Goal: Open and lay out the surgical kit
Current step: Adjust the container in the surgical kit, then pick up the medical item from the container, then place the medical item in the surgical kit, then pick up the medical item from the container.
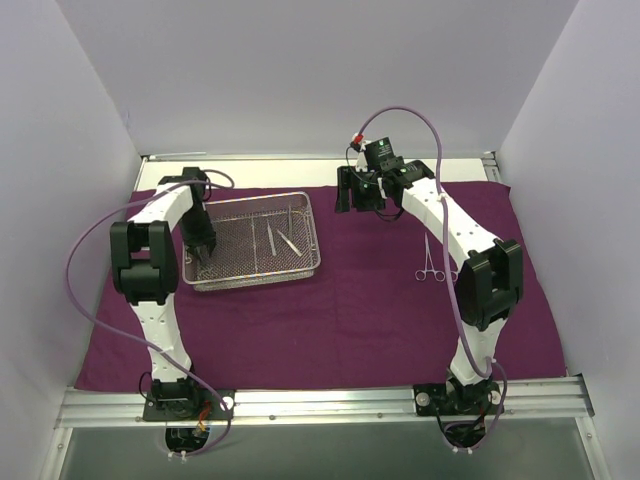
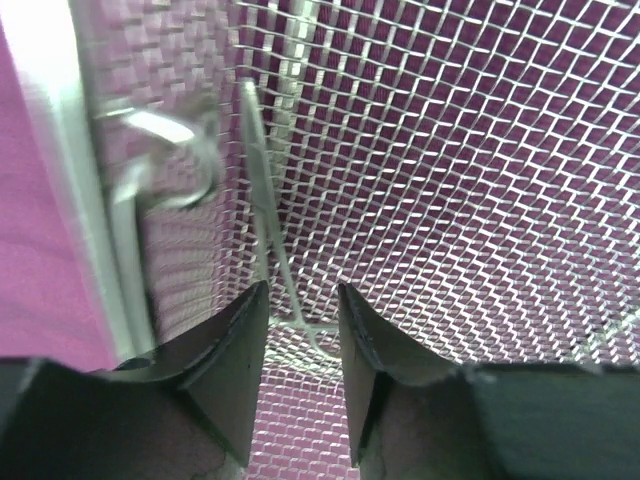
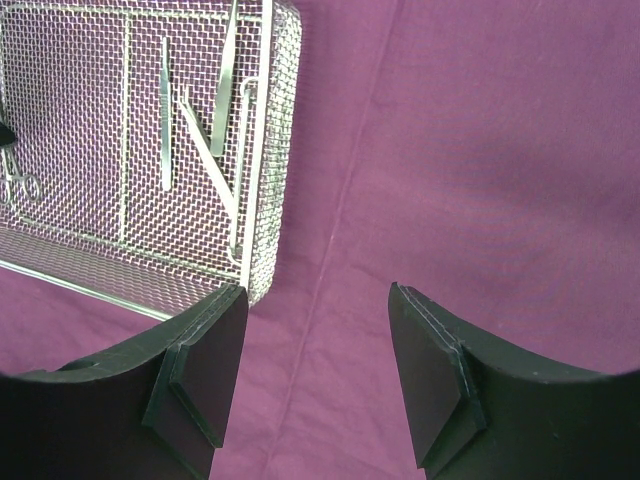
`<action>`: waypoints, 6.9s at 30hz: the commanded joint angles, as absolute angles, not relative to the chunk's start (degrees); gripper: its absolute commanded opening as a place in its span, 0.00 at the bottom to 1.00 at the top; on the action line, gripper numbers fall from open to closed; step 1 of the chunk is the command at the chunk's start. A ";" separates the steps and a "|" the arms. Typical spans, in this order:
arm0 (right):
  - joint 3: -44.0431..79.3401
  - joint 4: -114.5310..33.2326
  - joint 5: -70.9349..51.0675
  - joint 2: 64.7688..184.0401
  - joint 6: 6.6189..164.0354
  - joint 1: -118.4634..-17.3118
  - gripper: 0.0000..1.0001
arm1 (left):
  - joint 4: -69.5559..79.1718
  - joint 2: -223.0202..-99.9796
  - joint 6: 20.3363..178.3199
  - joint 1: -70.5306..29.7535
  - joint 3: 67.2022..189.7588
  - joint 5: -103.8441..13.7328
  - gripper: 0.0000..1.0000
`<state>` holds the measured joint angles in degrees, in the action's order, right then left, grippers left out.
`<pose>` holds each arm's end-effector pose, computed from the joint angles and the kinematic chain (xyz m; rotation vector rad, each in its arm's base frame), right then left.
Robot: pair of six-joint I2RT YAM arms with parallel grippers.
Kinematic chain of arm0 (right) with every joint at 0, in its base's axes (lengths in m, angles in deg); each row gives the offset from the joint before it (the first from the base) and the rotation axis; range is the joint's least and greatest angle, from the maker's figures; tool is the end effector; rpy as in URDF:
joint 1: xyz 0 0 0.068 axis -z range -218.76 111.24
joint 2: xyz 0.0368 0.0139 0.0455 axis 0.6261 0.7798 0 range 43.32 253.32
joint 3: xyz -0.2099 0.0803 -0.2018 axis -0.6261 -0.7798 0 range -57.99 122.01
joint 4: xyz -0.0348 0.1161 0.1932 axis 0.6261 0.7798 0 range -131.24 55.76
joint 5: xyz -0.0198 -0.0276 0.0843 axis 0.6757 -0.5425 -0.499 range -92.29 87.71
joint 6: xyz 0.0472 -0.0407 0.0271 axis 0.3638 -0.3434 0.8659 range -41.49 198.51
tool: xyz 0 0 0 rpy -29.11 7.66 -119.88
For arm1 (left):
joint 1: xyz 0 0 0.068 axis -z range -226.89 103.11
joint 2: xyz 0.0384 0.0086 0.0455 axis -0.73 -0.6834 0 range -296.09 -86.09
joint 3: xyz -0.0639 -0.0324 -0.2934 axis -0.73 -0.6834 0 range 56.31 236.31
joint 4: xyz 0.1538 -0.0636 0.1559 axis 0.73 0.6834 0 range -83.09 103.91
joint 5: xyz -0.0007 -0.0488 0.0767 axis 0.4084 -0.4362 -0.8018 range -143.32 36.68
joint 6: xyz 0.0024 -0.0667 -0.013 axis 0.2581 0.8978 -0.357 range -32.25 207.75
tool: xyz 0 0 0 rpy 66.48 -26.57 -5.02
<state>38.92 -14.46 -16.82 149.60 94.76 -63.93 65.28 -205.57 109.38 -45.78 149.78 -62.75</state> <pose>0.3751 0.1913 0.3462 -0.3214 2.2400 0.6747 0.3914 0.0014 0.2046 -0.5475 2.9553 0.2139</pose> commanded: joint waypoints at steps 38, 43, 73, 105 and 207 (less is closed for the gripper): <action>42.65 -13.73 -13.81 148.00 95.47 -63.02 0.54 | 75.73 -201.50 108.14 -44.70 164.50 -55.25 0.02; 43.97 -11.63 -9.69 147.83 99.07 -62.84 0.50 | 77.31 -201.76 111.56 -40.22 169.33 -54.90 0.02; 27.62 -38.78 -52.04 143.61 107.52 -68.47 0.45 | 81.36 -201.14 125.10 -19.99 185.25 -48.13 0.02; 25.51 -40.27 -50.99 148.27 108.74 -70.31 0.00 | 78.28 -197.63 124.14 -19.46 181.65 -44.35 0.08; 78.33 -18.22 6.85 187.64 95.03 -80.86 0.35 | 59.56 -168.89 114.56 -43.37 135.68 -50.33 0.58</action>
